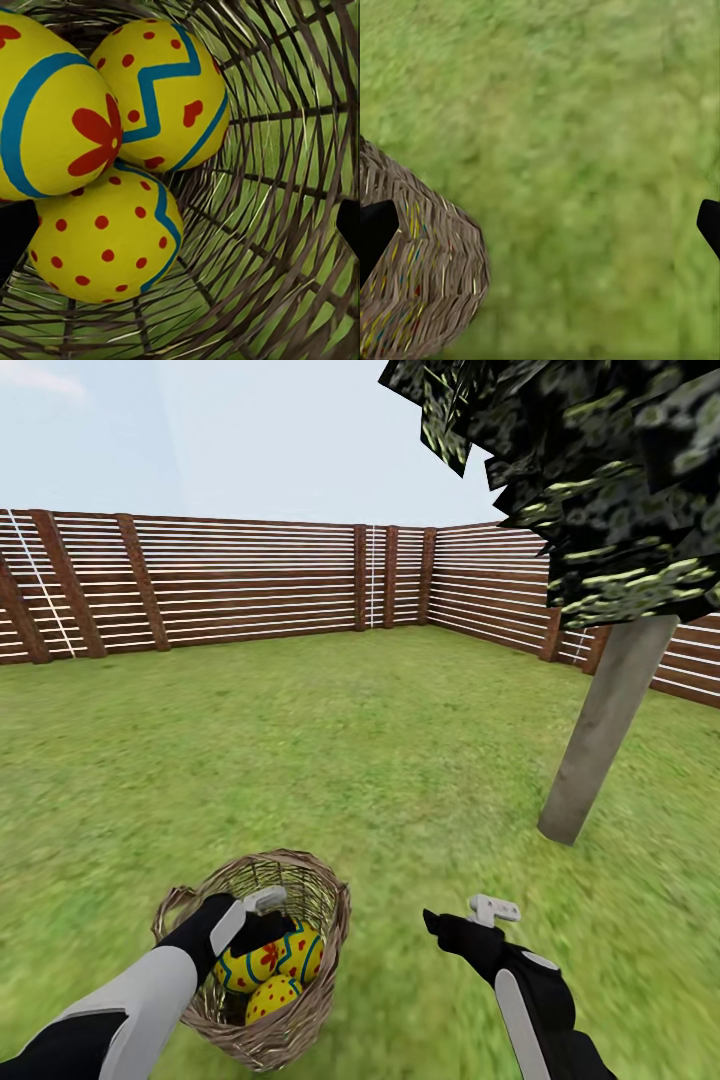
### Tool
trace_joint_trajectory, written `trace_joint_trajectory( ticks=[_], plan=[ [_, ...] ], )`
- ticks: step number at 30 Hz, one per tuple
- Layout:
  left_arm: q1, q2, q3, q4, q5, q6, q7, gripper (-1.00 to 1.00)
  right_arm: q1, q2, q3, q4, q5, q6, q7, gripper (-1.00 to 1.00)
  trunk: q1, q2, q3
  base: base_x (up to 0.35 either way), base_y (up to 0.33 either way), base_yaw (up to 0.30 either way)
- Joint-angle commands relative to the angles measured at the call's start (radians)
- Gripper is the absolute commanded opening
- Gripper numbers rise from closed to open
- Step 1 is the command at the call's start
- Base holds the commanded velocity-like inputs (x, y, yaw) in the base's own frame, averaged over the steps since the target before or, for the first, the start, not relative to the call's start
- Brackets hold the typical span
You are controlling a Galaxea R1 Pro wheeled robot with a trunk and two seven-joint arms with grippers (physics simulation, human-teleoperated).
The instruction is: Take the three Easter eggs out of the wicker basket on the lawn in the garden, then place them on the lawn next to a single tree (choose any tree) so that all three eggs are next to the same tree and none are left in the basket.
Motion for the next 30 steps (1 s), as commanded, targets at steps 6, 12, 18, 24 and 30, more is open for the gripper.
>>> trace_joint_trajectory(
  ticks=[6, 12, 18, 24, 30],
  plan=[
    [0.000, -0.001, 0.009, 0.000, 0.008, -0.002, 0.004, 1.00, -0.001, 0.001, 0.000, -0.001, -0.011, 0.004, -0.009, 1.00, 0.000, 0.000, -0.001, 0.000, 0.000, 0.000],
    [0.000, 0.000, 0.011, 0.003, 0.010, -0.011, 0.013, 1.00, -0.001, 0.001, 0.000, -0.001, -0.011, 0.004, -0.009, 1.00, 0.000, 0.000, -0.001, 0.000, 0.000, 0.000],
    [0.000, 0.003, 0.027, 0.004, 0.011, -0.027, 0.020, 1.00, -0.001, 0.000, 0.000, -0.001, -0.011, 0.004, -0.009, 1.00, 0.000, 0.000, -0.001, 0.000, 0.000, 0.000],
    [0.001, 0.004, 0.119, 0.005, 0.008, -0.036, 0.058, 1.00, -0.001, 0.000, 0.000, -0.001, -0.011, 0.004, -0.009, 1.00, 0.002, -0.002, -0.020, 0.000, 0.000, 0.000],
    [0.001, 0.007, 0.136, 0.005, 0.009, -0.054, 0.074, 1.00, -0.001, 0.000, 0.000, -0.001, -0.011, 0.004, -0.009, 1.00, 0.002, -0.002, -0.020, 0.000, 0.000, 0.000]
  ],
)
